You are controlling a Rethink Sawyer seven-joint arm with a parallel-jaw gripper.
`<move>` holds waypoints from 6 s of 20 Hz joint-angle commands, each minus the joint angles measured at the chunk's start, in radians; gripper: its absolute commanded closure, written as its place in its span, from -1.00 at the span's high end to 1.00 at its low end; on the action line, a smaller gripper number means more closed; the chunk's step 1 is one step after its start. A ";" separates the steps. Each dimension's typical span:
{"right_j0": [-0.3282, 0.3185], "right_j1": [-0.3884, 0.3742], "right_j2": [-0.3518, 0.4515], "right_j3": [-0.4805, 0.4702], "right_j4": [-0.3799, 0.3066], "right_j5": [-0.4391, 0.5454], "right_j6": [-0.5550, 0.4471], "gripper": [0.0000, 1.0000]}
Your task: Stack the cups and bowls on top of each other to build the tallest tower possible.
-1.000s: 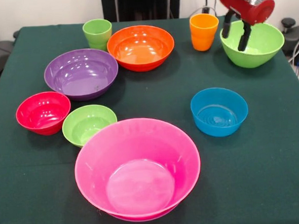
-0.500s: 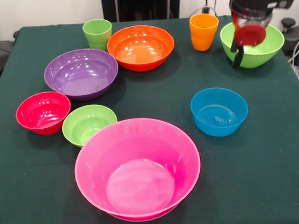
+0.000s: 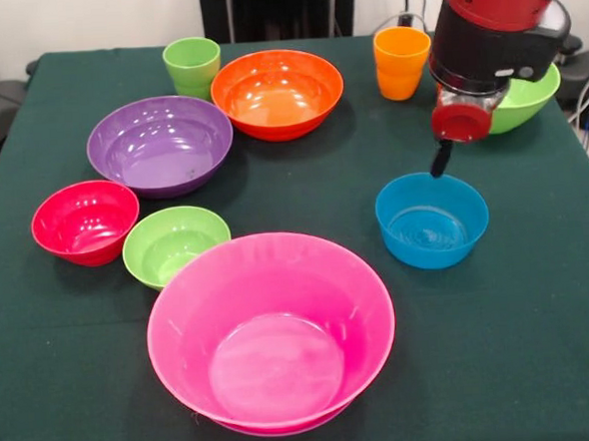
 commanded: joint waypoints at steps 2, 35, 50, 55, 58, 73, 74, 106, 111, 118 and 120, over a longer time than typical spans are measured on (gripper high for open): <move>0.042 -0.062 0.010 -0.009 0.077 0.166 0.248 1.00; 0.172 0.036 -0.048 0.083 0.245 -0.027 0.255 1.00; 0.206 -0.033 -0.081 0.148 0.266 0.009 0.193 1.00; 0.205 -0.094 -0.090 0.195 0.261 0.034 0.168 1.00; 0.191 -0.101 -0.075 0.231 0.262 -0.004 0.138 1.00; 0.177 -0.020 -0.051 0.198 0.253 -0.094 0.132 1.00; 0.179 -0.018 -0.051 0.196 0.253 -0.093 0.135 1.00; 0.231 0.105 -0.017 0.148 0.315 -0.225 0.154 1.00; 0.238 0.101 -0.024 0.146 0.327 -0.210 0.158 1.00; 0.249 0.047 -0.040 0.170 0.330 -0.154 0.162 1.00; 0.254 0.023 -0.044 0.190 0.331 -0.149 0.163 1.00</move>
